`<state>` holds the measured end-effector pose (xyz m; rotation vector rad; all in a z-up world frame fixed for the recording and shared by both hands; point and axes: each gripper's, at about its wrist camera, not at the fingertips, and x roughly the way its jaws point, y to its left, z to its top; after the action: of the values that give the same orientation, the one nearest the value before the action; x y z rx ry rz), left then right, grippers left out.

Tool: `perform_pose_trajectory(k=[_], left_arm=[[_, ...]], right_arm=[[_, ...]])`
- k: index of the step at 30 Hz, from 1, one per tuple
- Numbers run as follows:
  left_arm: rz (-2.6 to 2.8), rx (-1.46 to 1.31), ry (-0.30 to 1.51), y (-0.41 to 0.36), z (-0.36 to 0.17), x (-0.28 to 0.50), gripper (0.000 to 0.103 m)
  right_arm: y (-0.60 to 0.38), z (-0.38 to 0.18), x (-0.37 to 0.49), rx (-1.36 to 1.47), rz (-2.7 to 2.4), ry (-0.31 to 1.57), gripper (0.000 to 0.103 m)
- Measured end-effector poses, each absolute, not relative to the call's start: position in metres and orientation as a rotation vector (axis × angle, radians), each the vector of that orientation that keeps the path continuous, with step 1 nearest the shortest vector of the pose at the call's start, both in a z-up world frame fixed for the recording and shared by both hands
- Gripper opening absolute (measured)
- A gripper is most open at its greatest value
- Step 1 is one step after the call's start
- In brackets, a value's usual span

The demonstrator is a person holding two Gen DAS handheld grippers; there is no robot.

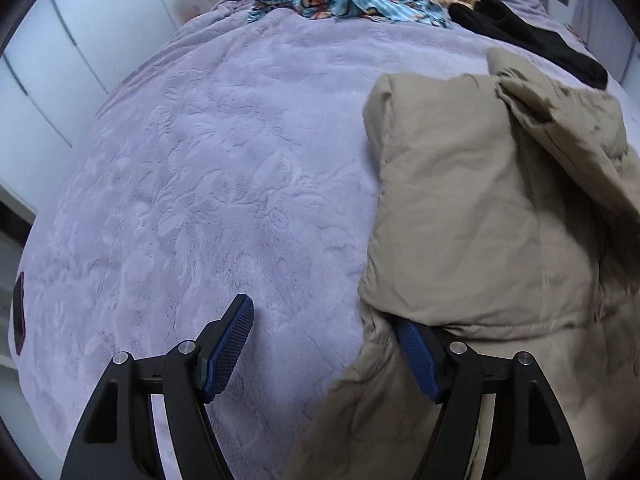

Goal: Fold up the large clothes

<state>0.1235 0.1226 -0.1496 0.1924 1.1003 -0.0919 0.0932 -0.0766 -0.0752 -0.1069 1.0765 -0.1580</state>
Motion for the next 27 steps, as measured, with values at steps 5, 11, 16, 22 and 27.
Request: perform_pose_trajectory(k=[5,11,16,22,27], left_arm=[[-0.009,0.045,1.132,0.147,-0.158,0.140,0.073],[0.058,0.007,1.165,0.166,-0.172,0.148,0.073],[0.025,0.033,1.143,0.172,-0.152,0.149,0.073],[-0.127,0.014,1.052,0.166,-0.102,0.173,0.073],[-0.290,0.065,0.982,0.101,-0.085,0.204,0.073]], right_arm=[[-0.071,-0.089,0.125,-0.167,-0.178,1.083,0.078],[-0.161,-0.082,0.099,0.156,-0.418,1.022,0.039],[-0.234,-0.133,0.055,0.574,-0.412,1.156,0.039],[-0.251,-0.099,-0.003,0.608,-0.489,1.047,0.039],[-0.249,-0.065,-0.001,0.538,-0.429,0.956,0.023]])
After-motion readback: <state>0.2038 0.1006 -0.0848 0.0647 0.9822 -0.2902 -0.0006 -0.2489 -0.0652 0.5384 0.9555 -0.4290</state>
